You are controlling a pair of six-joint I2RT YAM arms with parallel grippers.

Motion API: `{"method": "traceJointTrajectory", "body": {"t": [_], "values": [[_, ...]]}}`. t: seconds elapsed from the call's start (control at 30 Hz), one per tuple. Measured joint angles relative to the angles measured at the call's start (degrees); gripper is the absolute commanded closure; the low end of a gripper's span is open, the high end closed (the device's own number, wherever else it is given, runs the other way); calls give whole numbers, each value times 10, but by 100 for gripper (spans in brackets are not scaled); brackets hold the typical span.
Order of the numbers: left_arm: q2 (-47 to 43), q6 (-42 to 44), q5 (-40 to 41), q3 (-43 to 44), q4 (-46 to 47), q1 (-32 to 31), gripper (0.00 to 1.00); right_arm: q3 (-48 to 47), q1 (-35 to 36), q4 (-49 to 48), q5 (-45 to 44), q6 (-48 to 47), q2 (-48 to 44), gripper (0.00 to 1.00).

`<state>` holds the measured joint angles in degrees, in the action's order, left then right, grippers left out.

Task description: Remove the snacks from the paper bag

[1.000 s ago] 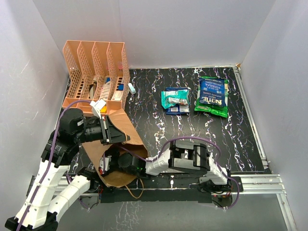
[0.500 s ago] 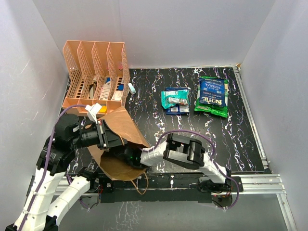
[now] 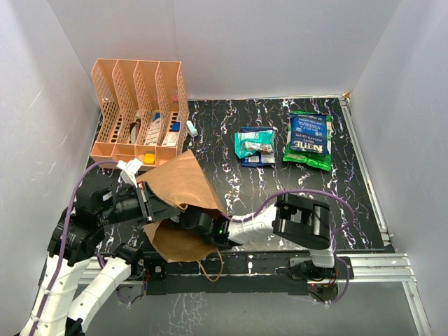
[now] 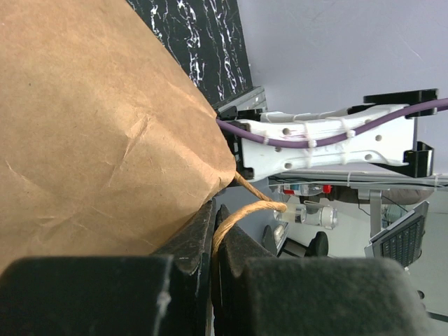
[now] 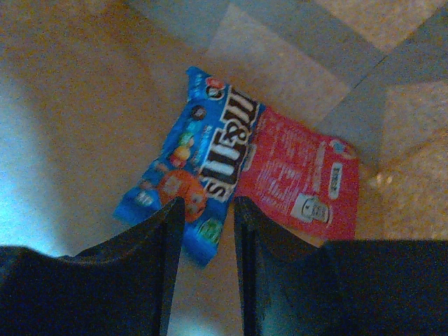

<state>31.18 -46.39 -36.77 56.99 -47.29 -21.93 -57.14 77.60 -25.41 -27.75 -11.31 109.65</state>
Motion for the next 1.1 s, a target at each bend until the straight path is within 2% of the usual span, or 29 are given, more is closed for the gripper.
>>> {"method": "traceJointTrajectory", "body": {"t": [0.2, 0.37, 0.53, 0.67, 0.73, 0.93, 1.1], "values": [[3, 3, 2, 0, -3, 0, 100, 0, 13, 7, 28, 24, -1, 29], [6, 1, -3, 0, 6, 0, 100, -7, 12, -10, 53, 15, 4, 22], [15, 0, -14, 0, 15, 0, 100, -61, 12, -26, 57, 7, 57, 20], [28, -1, -19, 0, 20, 0, 100, -102, 12, -28, 26, -10, 101, 21], [29, -2, -22, 0, 20, 0, 100, -126, 12, -23, -1, -24, 124, 26], [20, -3, -23, 0, 18, 0, 100, -160, -4, -15, -43, -67, 153, 60], [9, -4, -19, 0, 9, 0, 100, -167, -16, -15, -42, -95, 157, 81]]}}
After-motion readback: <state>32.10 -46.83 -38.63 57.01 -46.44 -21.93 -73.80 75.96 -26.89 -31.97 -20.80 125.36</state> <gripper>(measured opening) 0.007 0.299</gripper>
